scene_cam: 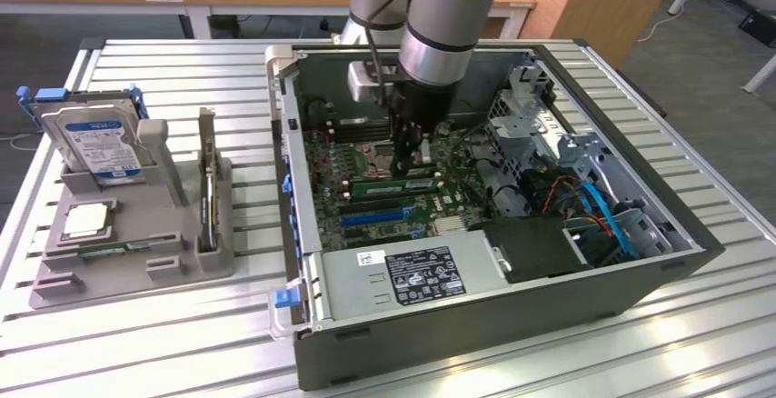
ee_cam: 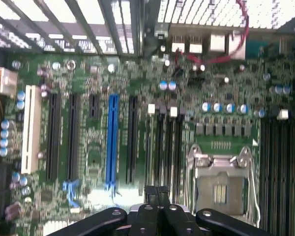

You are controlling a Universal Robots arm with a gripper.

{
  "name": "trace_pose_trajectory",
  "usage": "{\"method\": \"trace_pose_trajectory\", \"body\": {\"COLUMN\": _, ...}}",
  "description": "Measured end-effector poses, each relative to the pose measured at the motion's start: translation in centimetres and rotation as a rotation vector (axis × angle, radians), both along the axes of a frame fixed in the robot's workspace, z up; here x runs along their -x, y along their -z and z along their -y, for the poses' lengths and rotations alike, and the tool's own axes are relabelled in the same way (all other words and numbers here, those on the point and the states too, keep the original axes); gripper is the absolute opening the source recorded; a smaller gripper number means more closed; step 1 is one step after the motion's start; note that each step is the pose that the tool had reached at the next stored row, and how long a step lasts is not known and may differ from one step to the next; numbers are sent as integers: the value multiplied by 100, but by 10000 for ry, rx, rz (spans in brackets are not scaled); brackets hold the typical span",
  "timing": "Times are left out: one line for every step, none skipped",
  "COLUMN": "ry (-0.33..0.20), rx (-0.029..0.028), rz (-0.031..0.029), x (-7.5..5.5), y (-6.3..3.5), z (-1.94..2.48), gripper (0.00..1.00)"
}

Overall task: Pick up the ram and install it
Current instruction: 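Press down the ram until it locks into place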

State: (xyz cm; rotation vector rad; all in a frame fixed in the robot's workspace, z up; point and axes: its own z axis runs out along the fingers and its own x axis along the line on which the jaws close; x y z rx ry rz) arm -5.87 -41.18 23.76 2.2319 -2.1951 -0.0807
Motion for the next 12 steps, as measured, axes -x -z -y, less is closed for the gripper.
{"method": "trace_pose_trajectory", "body": {"ry": 0, "rx": 0, "rz": 2, "x": 28, "y": 0, "z": 0, "gripper": 11}}
{"method": "trace_pose_trajectory", "body": {"ry": 0, "rx": 0, "rz": 3, "x": 55, "y": 0, "z": 0, "gripper": 11}}
{"method": "trace_pose_trajectory", "body": {"ry": 1, "rx": 0, "rz": 4, "x": 81, "y": 0, "z": 0, "gripper": 11}}
{"method": "trace_pose_trajectory", "body": {"ry": 2, "rx": 0, "rz": 5, "x": 105, "y": 0, "z": 0, "gripper": 11}}
{"method": "trace_pose_trajectory", "body": {"ry": 3, "rx": 1, "rz": 4, "x": 128, "y": 0, "z": 0, "gripper": 11}}
{"method": "trace_pose_trajectory", "body": {"ry": 3, "rx": 0, "rz": 5, "x": 151, "y": 0, "z": 0, "gripper": 11}}
{"method": "trace_pose_trajectory", "body": {"ry": 4, "rx": 0, "rz": 6, "x": 174, "y": 0, "z": 0, "gripper": 11}}
{"method": "trace_pose_trajectory", "body": {"ry": 4, "rx": 0, "rz": 6, "x": 197, "y": 0, "z": 0, "gripper": 11}}
{"method": "trace_pose_trajectory", "body": {"ry": 5, "rx": 0, "rz": 6, "x": 222, "y": 0, "z": 0, "gripper": 11}}
{"method": "trace_pose_trajectory", "body": {"ry": 6, "rx": 1, "rz": 7, "x": 243, "y": 0, "z": 0, "gripper": 11}}
{"method": "trace_pose_trajectory", "body": {"ry": 7, "rx": 0, "rz": 7, "x": 253, "y": 0, "z": -1, "gripper": 11}}
{"method": "trace_pose_trajectory", "body": {"ry": 7, "rx": 0, "rz": 7, "x": 253, "y": 0, "z": -1, "gripper": 11}}
